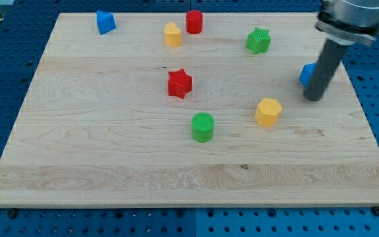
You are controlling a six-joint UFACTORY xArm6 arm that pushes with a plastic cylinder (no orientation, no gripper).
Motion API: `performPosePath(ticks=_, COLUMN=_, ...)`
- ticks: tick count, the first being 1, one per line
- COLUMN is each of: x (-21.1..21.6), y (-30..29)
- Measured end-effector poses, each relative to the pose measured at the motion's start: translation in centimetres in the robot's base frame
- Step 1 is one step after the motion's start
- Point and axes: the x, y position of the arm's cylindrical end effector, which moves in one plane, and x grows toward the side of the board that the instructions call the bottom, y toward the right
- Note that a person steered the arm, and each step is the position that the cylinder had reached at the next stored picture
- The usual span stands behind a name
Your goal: Slide the blue cube to the top right
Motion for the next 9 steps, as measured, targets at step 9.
performPosePath(ticks=9, x=-1.1, y=-2.1)
